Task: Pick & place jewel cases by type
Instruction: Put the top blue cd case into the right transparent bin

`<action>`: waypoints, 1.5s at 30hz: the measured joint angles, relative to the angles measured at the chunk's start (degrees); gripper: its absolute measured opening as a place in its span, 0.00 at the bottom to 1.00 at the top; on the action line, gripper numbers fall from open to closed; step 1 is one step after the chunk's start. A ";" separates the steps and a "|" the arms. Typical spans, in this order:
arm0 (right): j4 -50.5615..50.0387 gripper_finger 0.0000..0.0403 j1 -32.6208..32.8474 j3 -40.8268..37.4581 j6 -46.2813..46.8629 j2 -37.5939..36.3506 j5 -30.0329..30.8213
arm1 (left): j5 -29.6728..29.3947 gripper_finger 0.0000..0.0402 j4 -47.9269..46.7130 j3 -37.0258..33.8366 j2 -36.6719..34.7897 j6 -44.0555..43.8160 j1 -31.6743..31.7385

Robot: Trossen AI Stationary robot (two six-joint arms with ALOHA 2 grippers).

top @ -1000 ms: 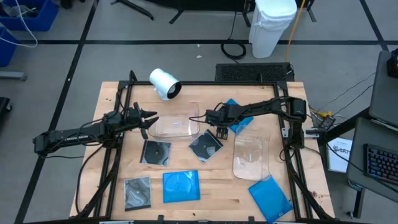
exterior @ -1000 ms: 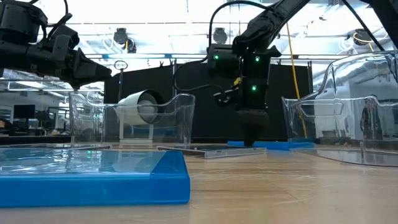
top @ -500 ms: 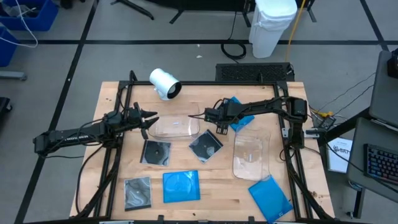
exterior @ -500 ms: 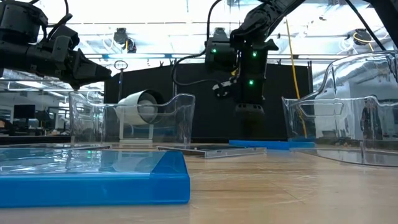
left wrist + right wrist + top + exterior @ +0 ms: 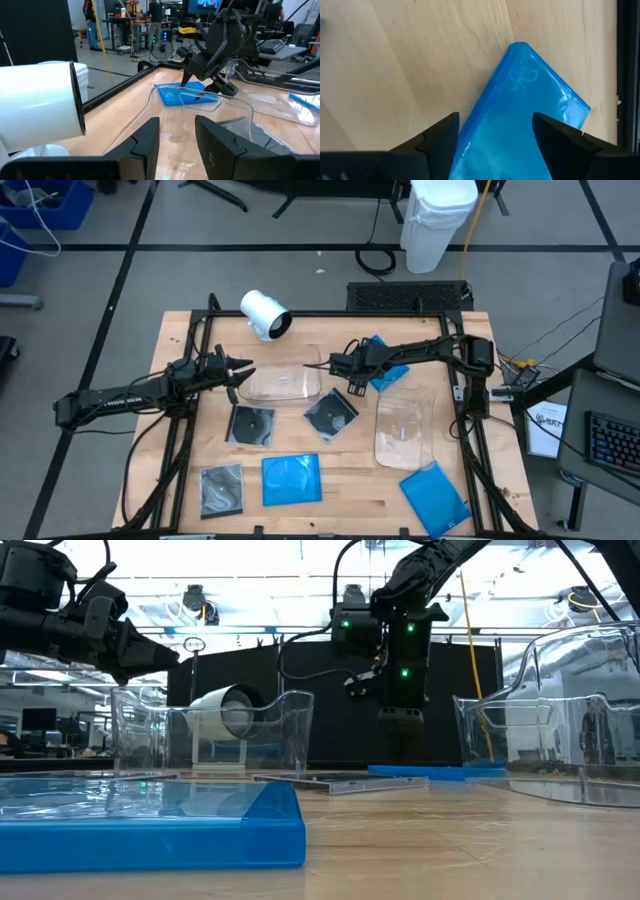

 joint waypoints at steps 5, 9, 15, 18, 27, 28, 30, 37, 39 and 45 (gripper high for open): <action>-0.74 0.61 -0.66 0.00 2.62 0.00 -0.02 | -0.01 0.32 0.00 0.00 -0.01 0.00 0.01; -0.85 0.61 -1.55 -0.02 4.37 0.00 -0.04 | -0.01 0.32 0.00 0.00 0.01 0.00 0.01; -1.63 0.61 -2.01 -0.61 4.94 -0.02 -0.46 | -0.01 0.32 0.00 0.00 0.00 0.00 0.00; -1.66 0.61 -2.05 -1.63 6.19 -0.02 -4.51 | -0.01 0.32 -0.07 0.00 0.01 0.00 0.01; 2.36 0.61 -2.25 -5.69 6.48 -0.27 -5.80 | 0.00 0.32 0.05 0.00 -0.01 0.02 0.01; 2.83 0.61 -2.29 -6.02 6.48 -0.33 -5.68 | -0.01 0.32 0.07 0.00 0.01 0.02 0.01; 3.43 0.60 -2.36 -6.27 6.49 -0.33 -5.27 | -0.01 0.32 0.08 0.00 0.01 0.02 0.01; 3.28 0.49 -2.77 -6.47 6.42 -0.09 -1.06 | -0.01 0.32 0.11 0.00 0.00 0.03 0.01; 3.19 0.45 -3.08 -6.47 6.42 -0.09 -1.14 | -0.01 0.32 0.11 0.00 0.01 0.05 0.01; 3.02 0.24 -3.74 -6.49 5.31 0.00 -1.24 | -0.01 0.32 0.11 0.00 0.01 0.05 0.01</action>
